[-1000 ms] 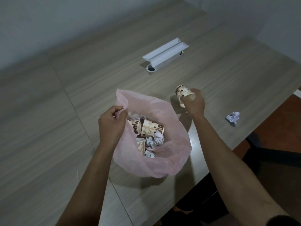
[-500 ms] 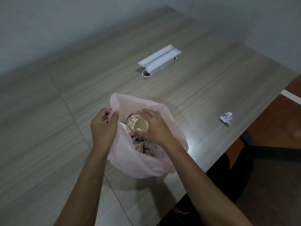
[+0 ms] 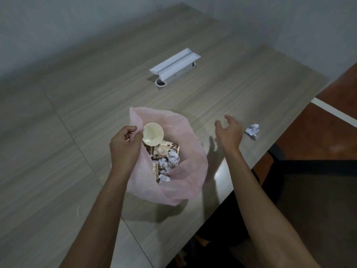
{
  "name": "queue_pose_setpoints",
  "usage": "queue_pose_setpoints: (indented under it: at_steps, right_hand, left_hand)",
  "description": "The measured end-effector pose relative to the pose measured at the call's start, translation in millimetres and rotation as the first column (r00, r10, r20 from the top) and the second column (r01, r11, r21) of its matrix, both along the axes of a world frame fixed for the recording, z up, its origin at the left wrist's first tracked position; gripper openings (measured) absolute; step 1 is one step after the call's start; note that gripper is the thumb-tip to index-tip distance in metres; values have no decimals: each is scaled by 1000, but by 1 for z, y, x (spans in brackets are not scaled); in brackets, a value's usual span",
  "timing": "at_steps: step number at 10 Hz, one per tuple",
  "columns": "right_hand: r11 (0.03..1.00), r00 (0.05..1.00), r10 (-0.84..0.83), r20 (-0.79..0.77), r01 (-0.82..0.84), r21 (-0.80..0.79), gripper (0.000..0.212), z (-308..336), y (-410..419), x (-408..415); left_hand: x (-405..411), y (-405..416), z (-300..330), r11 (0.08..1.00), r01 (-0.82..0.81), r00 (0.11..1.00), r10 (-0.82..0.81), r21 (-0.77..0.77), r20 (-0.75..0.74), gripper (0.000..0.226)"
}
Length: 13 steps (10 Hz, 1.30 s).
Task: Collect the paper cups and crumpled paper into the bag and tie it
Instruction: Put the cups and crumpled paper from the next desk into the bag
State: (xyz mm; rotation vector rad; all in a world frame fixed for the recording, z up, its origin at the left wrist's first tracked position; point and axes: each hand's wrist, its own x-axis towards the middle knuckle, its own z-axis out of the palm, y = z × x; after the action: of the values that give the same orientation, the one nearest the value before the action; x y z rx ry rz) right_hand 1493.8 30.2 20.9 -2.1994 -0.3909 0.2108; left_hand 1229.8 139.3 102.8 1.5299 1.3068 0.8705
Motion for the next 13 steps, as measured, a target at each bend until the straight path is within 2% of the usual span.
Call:
queue_pose_setpoints:
  at_steps: [1,2,4,5,6,8,9,10,11,12,13]
  right_hand:
    - [975,1000,8,-22,-13,-224,61,-18,-14,30]
    - [928,999,-30,-30,16,-372,64,-25,-22,55]
    - [905,979,-31,-201,-58,-421,55,-56,-36,89]
    - [930,987,-42,-155,-19,-368,40,-60,-43,74]
    - [934,995,65,-79,-89,-346,33,-63,-42,52]
    - [962,971,210,-112,-226,-155,18,-55,-16,8]
    - [983,979,171,-110,-163,83,13,-17,-1,-11]
    - [936,981,194,-16,-180,304,17,36,10,-34]
    - [871,952,291,95,-304,385,13,76,16,-66]
    - [788,820,566,92,-570,232,18,88,17,-94]
    - [555,549,825,-133,-832,7,34,78,12,-103]
  left_hand:
    - [7,-9,-6,999,26,1000,-26,-23,12,1]
    - [11,-15,-8,998,51,999,-50,-47,18,1]
    - [12,-23,-4,990,78,994,-69,-115,83,5]
    - [6,-20,-3,991,49,994,-37,-123,100,6]
    - [1,-18,0,992,31,995,-19,-123,97,9]
    - [-10,-13,4,992,-33,997,42,-120,69,12]
    - [-17,-12,6,993,-70,995,76,-96,61,9]
    - [-25,-12,9,990,-116,990,121,-74,66,14]
    - [-31,-11,10,986,-151,985,155,-66,72,14]
    - [-36,-12,10,984,-166,983,170,-63,73,14]
    - [-42,-12,13,983,-178,981,180,-38,75,17]
